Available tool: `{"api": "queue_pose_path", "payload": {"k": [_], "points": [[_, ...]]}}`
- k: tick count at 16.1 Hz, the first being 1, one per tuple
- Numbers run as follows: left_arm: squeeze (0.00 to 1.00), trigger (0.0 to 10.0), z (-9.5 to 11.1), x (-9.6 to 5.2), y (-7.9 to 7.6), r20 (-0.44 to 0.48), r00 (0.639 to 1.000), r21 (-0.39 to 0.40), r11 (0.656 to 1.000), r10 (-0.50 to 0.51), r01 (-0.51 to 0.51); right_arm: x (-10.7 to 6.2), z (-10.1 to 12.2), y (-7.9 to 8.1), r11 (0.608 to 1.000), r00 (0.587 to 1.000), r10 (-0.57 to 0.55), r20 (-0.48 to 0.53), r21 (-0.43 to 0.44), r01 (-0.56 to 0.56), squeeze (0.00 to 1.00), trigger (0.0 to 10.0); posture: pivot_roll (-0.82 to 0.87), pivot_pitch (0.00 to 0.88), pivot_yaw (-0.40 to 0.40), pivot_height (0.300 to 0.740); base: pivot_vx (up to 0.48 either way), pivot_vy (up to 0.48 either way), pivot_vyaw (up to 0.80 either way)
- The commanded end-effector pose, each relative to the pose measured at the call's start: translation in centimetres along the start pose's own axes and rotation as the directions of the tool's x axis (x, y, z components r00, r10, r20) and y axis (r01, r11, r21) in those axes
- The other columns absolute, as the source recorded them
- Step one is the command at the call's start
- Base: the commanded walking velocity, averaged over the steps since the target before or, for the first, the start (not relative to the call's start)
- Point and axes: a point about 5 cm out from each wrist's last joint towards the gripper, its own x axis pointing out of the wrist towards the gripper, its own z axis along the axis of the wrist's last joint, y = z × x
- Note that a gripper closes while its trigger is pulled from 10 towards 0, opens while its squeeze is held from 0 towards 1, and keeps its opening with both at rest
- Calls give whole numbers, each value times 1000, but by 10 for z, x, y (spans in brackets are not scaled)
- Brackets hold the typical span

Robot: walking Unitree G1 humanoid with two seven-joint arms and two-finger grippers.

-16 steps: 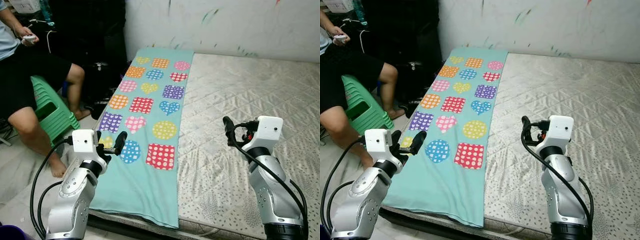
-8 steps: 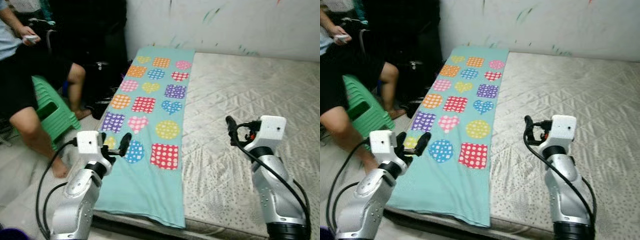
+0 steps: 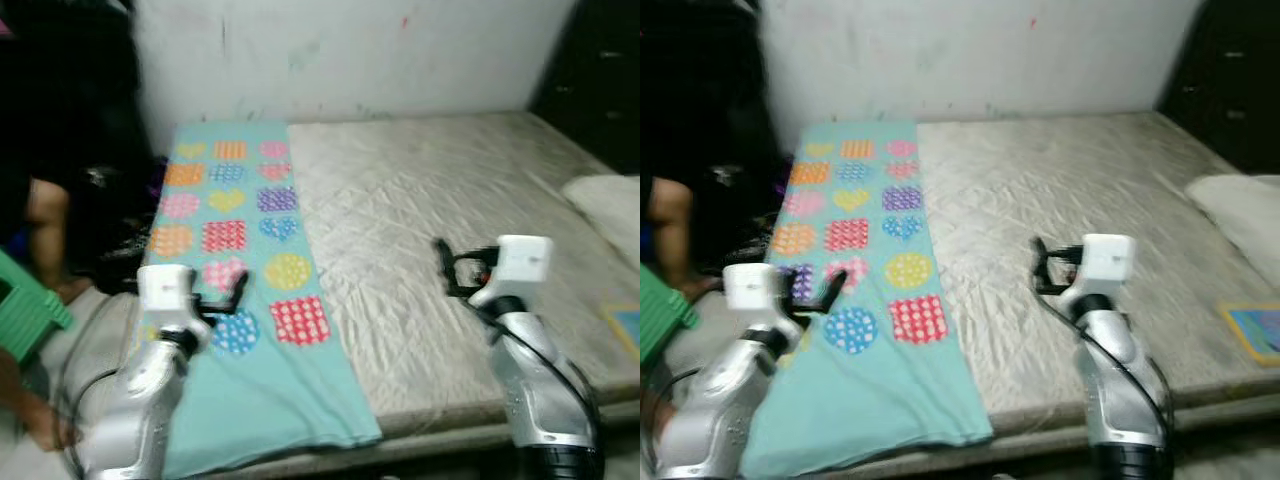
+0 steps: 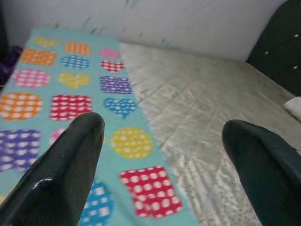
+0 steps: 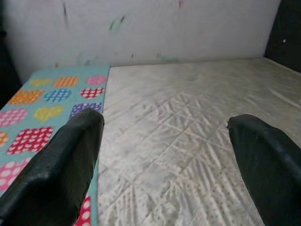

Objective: Clean up the room

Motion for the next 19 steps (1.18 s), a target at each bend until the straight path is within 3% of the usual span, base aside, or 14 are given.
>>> {"api": "queue_pose_path", "payload": {"k": [1, 3, 11, 19], "points": [[0, 10000, 4, 3, -8, 21, 999, 7, 1000, -30, 30, 3, 8, -4, 1000, 1000, 0, 30, -9, 0, 0, 10000, -222, 0, 32, 740, 0, 0, 0], [0, 10000, 4, 3, -8, 19, 999, 1, 1000, -31, 31, 3, 7, -3, 1000, 999, 11, 31, -11, -11, 0, 10000, -222, 0, 32, 740, 0, 0, 0], [0, 10000, 4, 3, -7, 24, 999, -9, 1000, -28, 29, 3, 6, 0, 999, 998, 44, 34, -25, -43, 0, 10000, -224, 0, 32, 740, 0, 480, 0], [0, 10000, 4, 3, -7, 29, 999, 5, 999, -34, 34, 3, 6, 1, 998, 998, 52, 34, -40, -51, 0, 10000, -225, 0, 32, 740, 0, 0, 0]]}}
